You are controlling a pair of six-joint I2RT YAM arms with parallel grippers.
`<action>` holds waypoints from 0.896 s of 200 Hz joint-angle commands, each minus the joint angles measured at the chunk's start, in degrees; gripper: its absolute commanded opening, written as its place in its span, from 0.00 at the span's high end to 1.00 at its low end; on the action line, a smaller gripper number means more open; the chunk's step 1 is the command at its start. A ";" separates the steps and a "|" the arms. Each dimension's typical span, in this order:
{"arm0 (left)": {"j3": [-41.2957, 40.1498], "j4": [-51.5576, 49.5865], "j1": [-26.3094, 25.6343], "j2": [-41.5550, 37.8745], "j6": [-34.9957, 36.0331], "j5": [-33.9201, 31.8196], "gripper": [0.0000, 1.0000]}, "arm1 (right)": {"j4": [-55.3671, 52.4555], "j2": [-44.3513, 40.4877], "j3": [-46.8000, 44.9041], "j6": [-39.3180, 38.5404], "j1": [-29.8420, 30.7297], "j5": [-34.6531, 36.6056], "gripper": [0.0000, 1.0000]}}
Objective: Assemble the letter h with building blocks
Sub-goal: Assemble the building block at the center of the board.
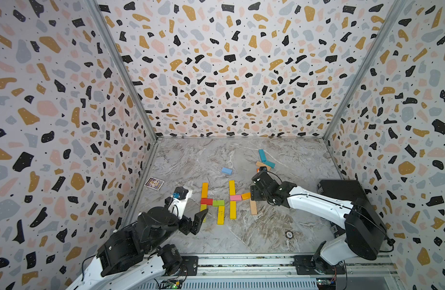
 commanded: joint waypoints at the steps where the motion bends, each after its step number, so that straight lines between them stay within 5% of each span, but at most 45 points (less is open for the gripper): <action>1: -0.53 2.41 0.37 -0.30 0.81 -0.57 0.01 | -1.38 3.63 2.15 -3.36 -3.13 -4.32 0.23; 179: -0.62 2.47 0.37 -0.08 0.77 -1.29 0.01 | -1.47 16.17 7.29 -13.97 -8.16 -8.51 0.26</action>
